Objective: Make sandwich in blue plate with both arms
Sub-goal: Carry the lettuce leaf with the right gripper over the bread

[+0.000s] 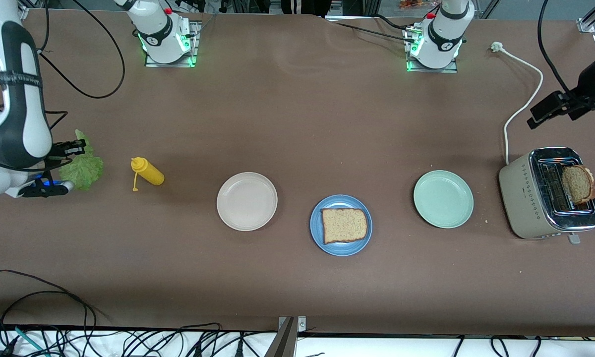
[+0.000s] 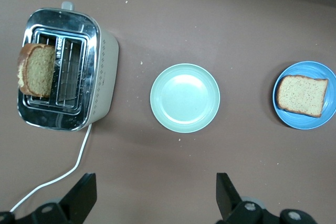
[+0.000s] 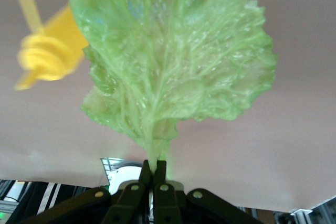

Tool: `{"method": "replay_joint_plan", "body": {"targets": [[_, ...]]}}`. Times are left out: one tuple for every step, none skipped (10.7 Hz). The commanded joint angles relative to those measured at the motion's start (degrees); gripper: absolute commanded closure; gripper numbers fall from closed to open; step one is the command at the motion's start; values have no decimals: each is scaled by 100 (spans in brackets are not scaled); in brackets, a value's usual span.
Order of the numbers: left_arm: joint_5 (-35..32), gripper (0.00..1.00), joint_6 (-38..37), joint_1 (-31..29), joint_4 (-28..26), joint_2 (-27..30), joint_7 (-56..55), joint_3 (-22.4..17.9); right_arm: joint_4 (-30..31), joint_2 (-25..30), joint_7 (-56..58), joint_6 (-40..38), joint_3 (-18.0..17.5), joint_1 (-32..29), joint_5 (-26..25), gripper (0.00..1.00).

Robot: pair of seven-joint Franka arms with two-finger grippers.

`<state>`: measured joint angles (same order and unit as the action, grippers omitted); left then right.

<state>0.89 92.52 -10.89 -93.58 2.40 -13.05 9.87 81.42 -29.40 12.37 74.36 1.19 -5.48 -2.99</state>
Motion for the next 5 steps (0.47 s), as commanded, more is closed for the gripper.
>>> {"method": "replay_joint_plan", "body": {"targets": [[-141, 0, -244, 17, 385, -249, 48, 33, -941, -93, 46, -379, -784, 160, 18, 100], [-133, 0, -244, 17, 394, -249, 48, 33, -1100, -93, 11, -309, -1143, 230, 18, 100], [-133, 0, -244, 17, 385, -249, 48, 33, -1137, -101, -59, -100, -1582, 257, 18, 100], [-133, 0, -252, 17, 385, -249, 48, 33, -1102, -145, -390, 303, -2022, 310, 26, 100], [-133, 0, -252, 17, 385, -249, 48, 24, -1102, -241, -707, 672, -2348, 467, 18, 100]]}}
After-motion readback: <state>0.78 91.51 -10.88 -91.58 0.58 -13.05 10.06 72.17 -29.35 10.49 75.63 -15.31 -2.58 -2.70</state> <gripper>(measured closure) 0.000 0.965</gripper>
